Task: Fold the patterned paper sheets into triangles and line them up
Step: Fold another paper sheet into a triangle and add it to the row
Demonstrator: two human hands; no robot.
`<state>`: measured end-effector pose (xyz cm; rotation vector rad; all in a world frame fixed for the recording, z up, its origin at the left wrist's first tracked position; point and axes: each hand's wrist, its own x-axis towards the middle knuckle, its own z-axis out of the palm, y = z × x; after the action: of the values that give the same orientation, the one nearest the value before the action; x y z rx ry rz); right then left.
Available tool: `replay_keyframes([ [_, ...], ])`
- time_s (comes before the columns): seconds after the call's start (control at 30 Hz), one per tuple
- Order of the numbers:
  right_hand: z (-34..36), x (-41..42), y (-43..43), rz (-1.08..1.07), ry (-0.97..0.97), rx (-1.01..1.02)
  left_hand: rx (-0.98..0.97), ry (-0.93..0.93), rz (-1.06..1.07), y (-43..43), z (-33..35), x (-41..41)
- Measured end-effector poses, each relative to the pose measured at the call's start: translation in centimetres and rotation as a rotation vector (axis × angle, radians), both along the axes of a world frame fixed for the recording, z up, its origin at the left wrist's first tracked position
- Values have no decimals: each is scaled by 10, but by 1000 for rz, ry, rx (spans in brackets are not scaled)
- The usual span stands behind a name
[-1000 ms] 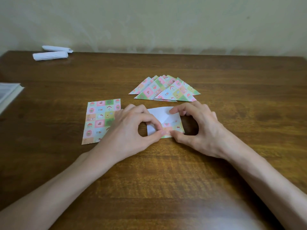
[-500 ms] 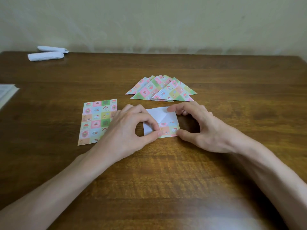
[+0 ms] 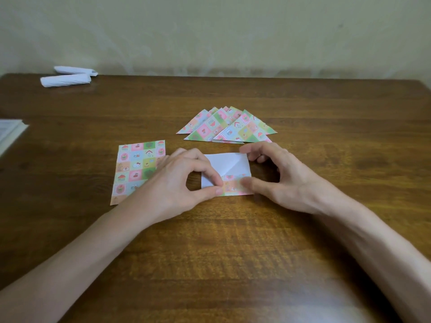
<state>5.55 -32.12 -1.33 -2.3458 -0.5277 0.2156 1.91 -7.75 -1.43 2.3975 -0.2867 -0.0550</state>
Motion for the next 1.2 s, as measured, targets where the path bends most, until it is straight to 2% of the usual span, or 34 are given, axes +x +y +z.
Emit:
replay_keyframes([
  [0.1, -4, -10, 15, -95, -100, -78, 8, -46, 2, -2, -1, -2],
  [0.2, -5, -13, 21, -100, -134, -135, 3, -46, -1, -3, -1, -2],
  [0.4, -1, -11, 18, -62, -94, -142, 11, -28, -14, -1, 0, -1],
  [0.6, 2, -4, 7, 12, -52, -116, 22, 50, -134, 14, 5, 3],
  [0.73, 2, 3, -7, 98, 2, -23, 60, 36, -172, 18, 6, 6],
  [0.93, 4, 14, -17, 192, 64, -47, 73, 15, -176, 18, 6, 5],
  [1.07, 4, 13, -14, 157, 74, -40, 67, 10, -164, 17, 7, 4],
  [1.2, 0, -3, 6, -28, -8, -32, 74, -15, -143, 17, 6, 3],
])
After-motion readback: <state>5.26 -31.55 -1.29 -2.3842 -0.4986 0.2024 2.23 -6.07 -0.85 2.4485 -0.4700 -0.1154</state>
